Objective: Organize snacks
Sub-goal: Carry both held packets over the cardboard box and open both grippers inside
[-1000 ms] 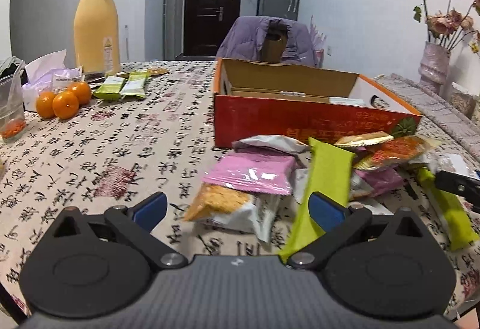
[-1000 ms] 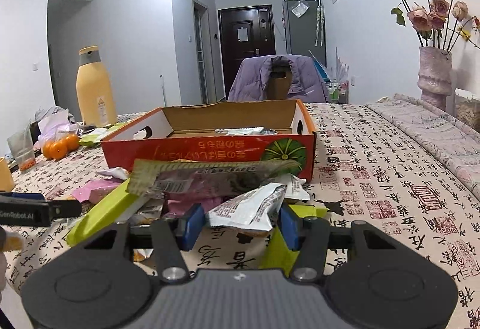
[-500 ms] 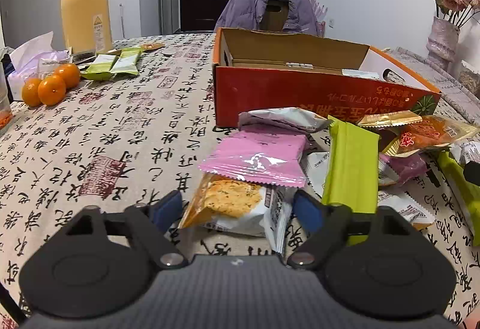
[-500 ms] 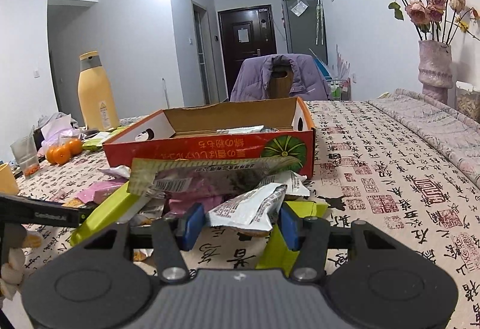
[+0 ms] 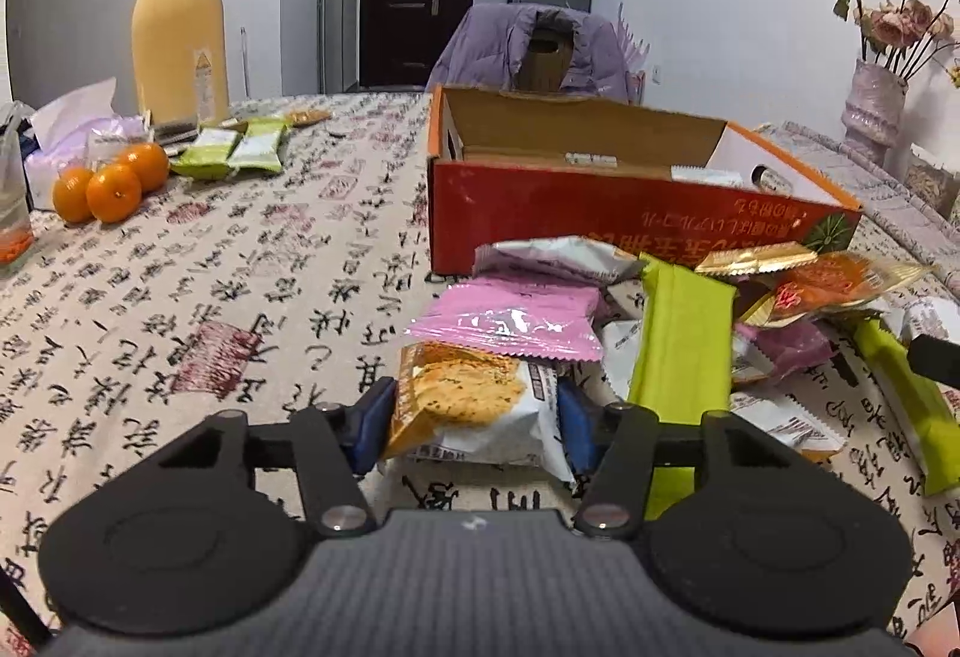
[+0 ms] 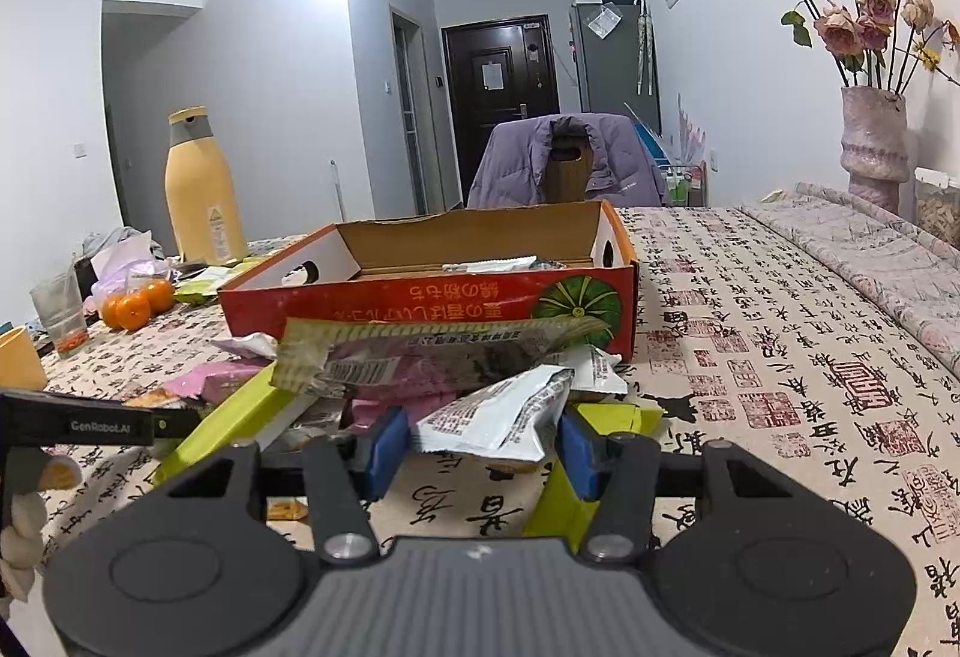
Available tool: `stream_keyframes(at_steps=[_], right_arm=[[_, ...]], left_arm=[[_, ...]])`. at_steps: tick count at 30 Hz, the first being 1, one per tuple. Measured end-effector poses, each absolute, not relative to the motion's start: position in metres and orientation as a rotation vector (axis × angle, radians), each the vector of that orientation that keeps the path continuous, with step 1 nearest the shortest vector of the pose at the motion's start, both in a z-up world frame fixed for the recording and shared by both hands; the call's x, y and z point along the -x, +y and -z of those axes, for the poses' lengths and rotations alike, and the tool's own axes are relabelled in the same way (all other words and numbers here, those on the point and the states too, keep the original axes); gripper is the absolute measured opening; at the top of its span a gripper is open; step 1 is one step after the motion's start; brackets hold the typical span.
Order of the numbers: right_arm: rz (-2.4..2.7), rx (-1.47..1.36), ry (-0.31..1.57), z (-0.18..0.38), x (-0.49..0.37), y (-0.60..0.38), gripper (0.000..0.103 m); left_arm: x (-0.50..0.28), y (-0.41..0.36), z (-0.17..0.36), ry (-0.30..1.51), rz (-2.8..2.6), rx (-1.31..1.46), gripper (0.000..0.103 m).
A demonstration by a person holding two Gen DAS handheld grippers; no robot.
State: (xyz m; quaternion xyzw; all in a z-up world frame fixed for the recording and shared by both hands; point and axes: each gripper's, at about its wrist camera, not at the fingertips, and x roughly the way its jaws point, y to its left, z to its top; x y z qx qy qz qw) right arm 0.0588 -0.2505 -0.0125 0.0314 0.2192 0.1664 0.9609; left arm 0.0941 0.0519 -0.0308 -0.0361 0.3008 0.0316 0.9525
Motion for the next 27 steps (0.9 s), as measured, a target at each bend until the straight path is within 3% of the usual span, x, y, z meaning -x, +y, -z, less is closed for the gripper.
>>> stream_keyframes(at_steps=[13, 27], right_arm=[[-0.348, -0.065, 0.400, -0.001, -0.048, -0.250, 0.053], [-0.367, -0.066, 0.315, -0.030, -0.064, -0.246, 0.053]], left_arm=[[-0.060, 0.042, -0.017, 0.448, -0.041, 0.075, 0.056], [-0.083, 0.028, -0.043, 0.380, -0.005, 0.062, 0.056]])
